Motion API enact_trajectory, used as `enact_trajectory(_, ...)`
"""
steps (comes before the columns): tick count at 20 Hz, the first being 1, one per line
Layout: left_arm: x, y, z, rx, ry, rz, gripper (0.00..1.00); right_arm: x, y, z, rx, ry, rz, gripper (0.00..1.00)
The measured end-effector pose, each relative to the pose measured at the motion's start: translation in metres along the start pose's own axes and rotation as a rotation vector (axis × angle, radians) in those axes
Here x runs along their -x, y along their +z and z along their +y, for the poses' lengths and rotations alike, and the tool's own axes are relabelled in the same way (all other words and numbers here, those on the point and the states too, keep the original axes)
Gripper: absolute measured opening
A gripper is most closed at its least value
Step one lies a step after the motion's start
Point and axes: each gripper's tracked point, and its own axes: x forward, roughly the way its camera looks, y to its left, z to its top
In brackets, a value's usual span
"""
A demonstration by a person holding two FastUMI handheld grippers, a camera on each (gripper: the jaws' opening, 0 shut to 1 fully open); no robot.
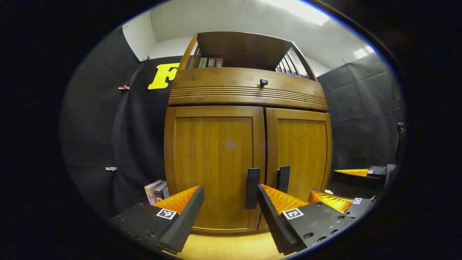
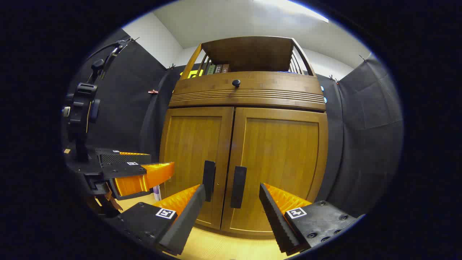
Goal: Open the right door of the double-door shoe cabinet with the right hand, and open the left door with the left hand.
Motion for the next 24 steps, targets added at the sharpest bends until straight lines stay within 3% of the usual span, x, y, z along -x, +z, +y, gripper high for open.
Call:
enact_trajectory(13, -0.006, 0.001, 0.001, 0.035, -0.011, -0.008, 0.87, -0.005, 0.006, -0.005, 0.0, -0.002, 0.013, 0.95)
enact_trajectory(14, -0.006, 0.002, 0.001, 0.036, -0.012, -0.011, 0.91, -0.005, 0.007, -0.006, -0.004, -0.002, 0.012, 0.95)
enact_trajectory(19, -0.006, 0.003, 0.003, 0.037, -0.008, -0.018, 0.91, -0.008, 0.008, -0.014, -0.005, -0.032, 0.011, 0.95)
enact_trajectory(21, -0.006, 0.004, 0.003, 0.037, -0.008, -0.02, 0.87, -0.01, 0.009, -0.012, -0.011, -0.028, 0.013, 0.95)
enact_trajectory(24, -0.005, 0.005, 0.005, 0.038, -0.004, -0.025, 0.91, -0.011, 0.009, -0.012, -0.012, -0.027, 0.009, 0.95)
